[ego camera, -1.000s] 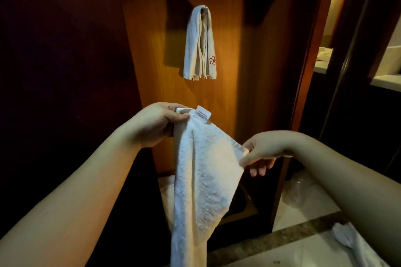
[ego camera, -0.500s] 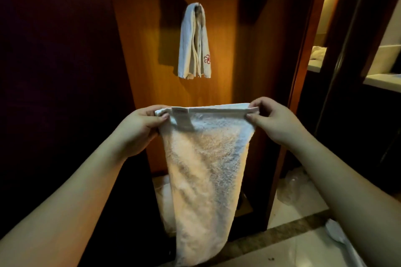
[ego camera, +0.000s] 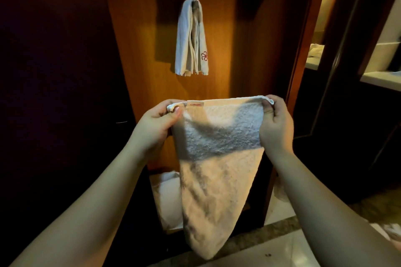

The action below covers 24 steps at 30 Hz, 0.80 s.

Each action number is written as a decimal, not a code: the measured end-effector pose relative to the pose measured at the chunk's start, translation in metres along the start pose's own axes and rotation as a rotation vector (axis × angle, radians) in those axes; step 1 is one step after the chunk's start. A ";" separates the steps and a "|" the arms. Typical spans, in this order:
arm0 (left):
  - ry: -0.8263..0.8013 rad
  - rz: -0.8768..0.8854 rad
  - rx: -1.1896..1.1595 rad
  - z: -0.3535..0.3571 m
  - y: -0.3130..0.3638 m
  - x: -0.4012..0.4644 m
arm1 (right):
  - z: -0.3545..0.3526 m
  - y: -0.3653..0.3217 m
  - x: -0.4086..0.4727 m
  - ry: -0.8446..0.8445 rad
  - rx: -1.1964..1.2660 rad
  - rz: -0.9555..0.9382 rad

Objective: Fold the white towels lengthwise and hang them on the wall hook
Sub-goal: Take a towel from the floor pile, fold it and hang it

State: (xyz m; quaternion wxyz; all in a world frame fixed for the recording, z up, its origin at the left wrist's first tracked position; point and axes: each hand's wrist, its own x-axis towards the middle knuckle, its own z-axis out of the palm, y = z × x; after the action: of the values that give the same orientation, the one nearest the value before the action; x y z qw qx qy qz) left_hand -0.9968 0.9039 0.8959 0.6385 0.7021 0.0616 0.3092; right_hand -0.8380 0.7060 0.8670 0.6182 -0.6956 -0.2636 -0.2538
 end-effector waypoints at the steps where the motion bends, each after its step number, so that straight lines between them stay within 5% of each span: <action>1: 0.023 0.015 -0.007 0.002 0.000 0.000 | 0.000 0.001 0.000 0.009 -0.002 -0.012; 12: 0.082 -0.097 -0.170 0.009 -0.008 -0.002 | -0.011 0.004 -0.004 -0.029 0.004 -0.017; 15: 0.076 -0.151 -0.246 0.010 -0.011 -0.005 | -0.015 0.009 -0.010 -0.102 0.194 0.222; 20: 0.019 -0.192 -0.205 0.012 -0.017 -0.012 | -0.027 0.038 -0.033 -0.628 0.805 0.838; 24: -0.072 -0.265 -0.142 0.004 -0.020 -0.019 | -0.033 0.053 -0.046 -0.778 0.889 0.934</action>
State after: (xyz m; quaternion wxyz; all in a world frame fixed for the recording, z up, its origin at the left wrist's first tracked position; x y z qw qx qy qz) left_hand -1.0037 0.8949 0.8706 0.7236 0.6515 0.1087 0.2005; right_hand -0.8365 0.6658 0.8012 0.7464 -0.4594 -0.2180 0.4293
